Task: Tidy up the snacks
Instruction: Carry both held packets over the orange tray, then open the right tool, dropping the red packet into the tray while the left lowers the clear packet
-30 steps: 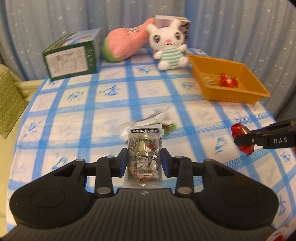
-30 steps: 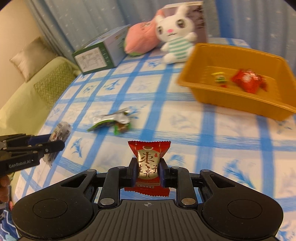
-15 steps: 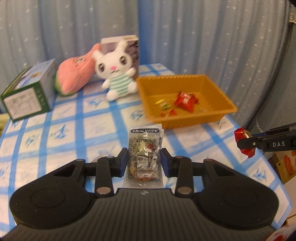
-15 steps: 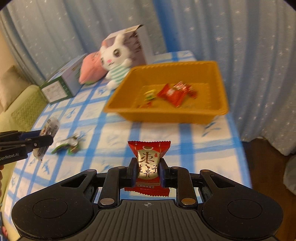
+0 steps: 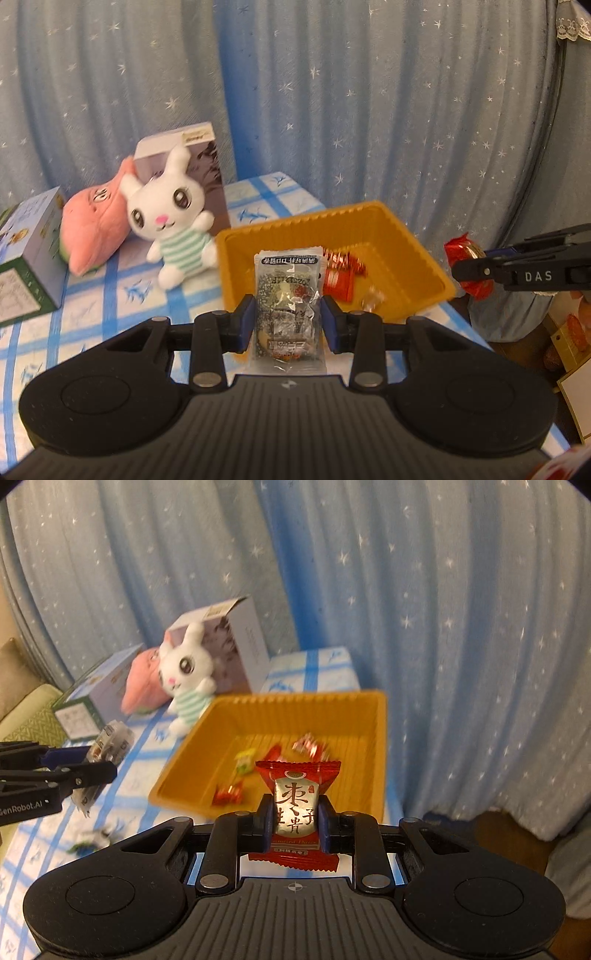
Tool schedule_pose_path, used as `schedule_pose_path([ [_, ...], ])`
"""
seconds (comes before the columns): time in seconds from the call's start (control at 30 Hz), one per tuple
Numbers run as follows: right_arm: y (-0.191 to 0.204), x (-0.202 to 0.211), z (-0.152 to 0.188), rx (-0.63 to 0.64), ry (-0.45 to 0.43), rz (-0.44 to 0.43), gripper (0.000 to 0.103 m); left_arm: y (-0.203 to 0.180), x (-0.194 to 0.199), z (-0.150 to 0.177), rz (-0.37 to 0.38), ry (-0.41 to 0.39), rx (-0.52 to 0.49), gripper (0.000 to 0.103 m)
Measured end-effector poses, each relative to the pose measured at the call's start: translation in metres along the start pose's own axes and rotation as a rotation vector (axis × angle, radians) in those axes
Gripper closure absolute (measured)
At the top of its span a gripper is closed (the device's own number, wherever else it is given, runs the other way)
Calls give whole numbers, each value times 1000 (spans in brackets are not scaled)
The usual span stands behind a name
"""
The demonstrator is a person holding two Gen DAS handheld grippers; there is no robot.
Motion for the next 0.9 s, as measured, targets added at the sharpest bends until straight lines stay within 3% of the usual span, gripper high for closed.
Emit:
schedule_pose_path([
  [0.37,-34,-49,-40,-4,-4,24,79,-15,-63,-38,-9,41,-5,68],
  [0.6,-48,-88,-43,9,57,41,79,-23,-98,-42,0,89,1,68],
  [0.9,-58,-116,-44,8,77,52,79,-30,-115,-40,2,107,-7,68],
])
Point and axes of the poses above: each gripper's, at about its wrist camera, not at the fingertips, and x roughly against the way its jaws point, y to its left, z to its underside, the point moved 6 cm from there along -x, roughly the way its jaws point, and after that the axes turned 6 degrees about -z, right-handed, at the moved point
